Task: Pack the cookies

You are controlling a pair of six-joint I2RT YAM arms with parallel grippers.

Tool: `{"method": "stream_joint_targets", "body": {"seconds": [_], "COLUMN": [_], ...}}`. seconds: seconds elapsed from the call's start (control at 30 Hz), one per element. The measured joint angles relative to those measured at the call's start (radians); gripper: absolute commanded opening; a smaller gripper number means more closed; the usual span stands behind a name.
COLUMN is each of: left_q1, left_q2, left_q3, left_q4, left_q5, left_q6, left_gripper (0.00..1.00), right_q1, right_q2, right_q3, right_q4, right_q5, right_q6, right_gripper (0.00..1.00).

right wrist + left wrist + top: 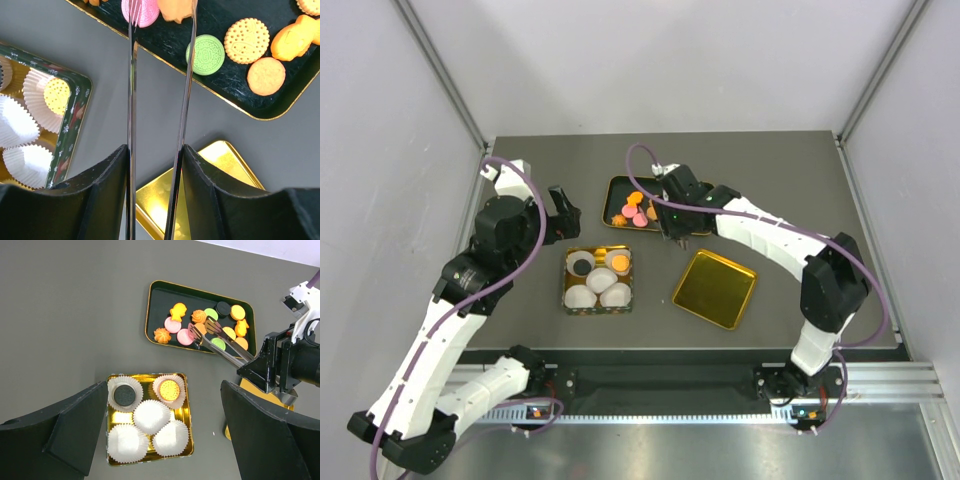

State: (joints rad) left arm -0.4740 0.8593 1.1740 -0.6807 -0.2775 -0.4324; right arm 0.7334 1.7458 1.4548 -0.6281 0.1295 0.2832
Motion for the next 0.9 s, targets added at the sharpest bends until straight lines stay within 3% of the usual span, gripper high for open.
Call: {"method": "stream_joint_targets", "body": {"seconds": [0.9], "left_q1": [0.0], "left_q2": [0.0], "left_q3": [0.0], "left_q4": [0.0], "left_q5": [0.0], "left_q6": [0.0], "left_gripper": [0.99], "right_q1": [-0.024], "right_q2": [0.017], "right_q3": [-0.001], "right_q4": [0.015], "right_q5": [0.004], "right_q6": [0.0], "right_gripper": [0.43]}}
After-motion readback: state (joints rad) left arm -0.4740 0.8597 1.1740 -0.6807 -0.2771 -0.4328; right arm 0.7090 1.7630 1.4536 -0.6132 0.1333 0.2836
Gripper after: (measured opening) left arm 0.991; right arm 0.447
